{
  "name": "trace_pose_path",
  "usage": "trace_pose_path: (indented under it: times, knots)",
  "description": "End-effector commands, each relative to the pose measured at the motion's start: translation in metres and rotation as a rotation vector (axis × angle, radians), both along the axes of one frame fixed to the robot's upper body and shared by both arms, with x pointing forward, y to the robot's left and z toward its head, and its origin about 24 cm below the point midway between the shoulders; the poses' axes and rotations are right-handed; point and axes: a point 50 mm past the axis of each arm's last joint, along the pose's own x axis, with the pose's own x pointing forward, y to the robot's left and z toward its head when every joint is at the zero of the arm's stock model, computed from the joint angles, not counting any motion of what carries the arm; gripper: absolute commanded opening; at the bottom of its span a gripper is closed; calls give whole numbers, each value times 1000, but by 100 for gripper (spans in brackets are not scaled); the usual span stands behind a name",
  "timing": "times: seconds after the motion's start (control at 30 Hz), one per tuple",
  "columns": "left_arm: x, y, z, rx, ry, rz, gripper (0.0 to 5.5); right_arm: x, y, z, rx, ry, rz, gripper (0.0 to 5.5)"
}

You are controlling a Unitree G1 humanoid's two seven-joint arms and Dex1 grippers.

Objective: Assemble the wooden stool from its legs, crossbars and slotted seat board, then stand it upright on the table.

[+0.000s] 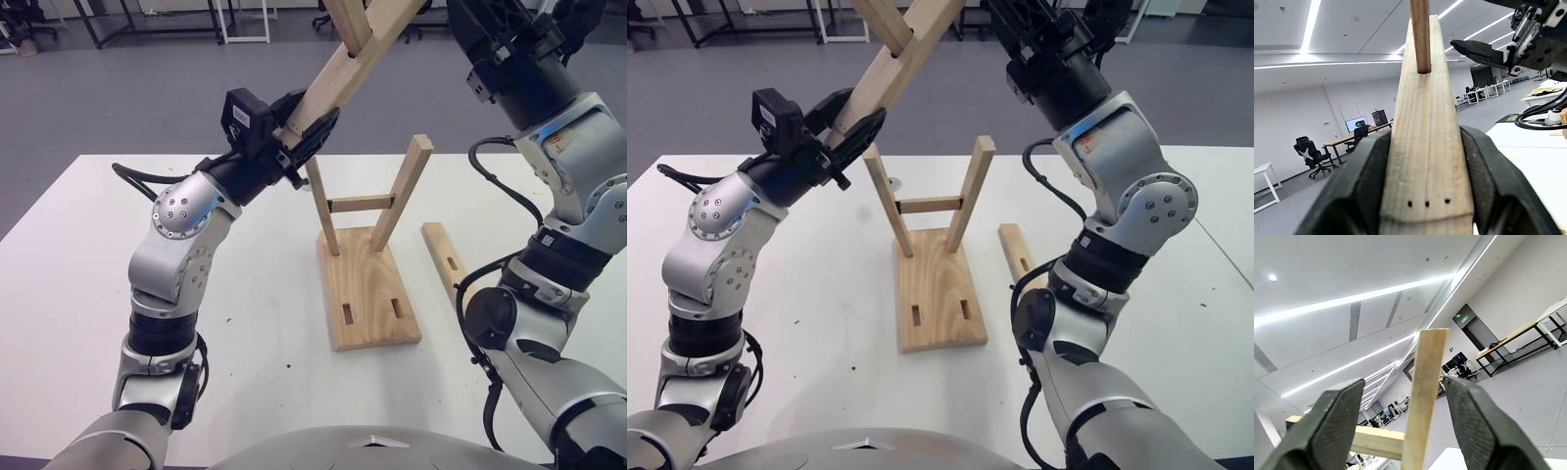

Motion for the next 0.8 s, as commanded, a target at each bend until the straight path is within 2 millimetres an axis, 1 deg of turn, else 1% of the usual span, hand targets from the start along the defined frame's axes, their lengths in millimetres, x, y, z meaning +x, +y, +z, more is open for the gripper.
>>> trace_pose_path:
  times: [0.03,0.23,0.33,0.43,0.6,0.7,0.77,0.8]
  knots:
    - [-1,-2,-1,30,-23,-8,202,13,4,-17,-40,112,-17,300]
    - [-3,-4,-5,54,-27,-20,202,16,3,-12,-17,116,-22,300]
    - [-7,-5,-12,83,-15,-64,202,18,-4,-9,6,116,-37,300]
    - [-8,-5,-14,96,-19,-81,202,19,-8,-9,19,132,-26,251]
    - [-8,-5,-15,134,-45,-89,202,13,-6,-15,2,161,25,163]
    - [-8,-7,-17,152,-48,-92,202,9,-10,-16,14,146,-16,111]
    - [-7,-6,-19,155,-39,-66,202,5,-15,-18,46,147,-57,108]
    - [-7,-6,-22,158,-28,-62,239,0,-19,-19,65,151,-80,108]
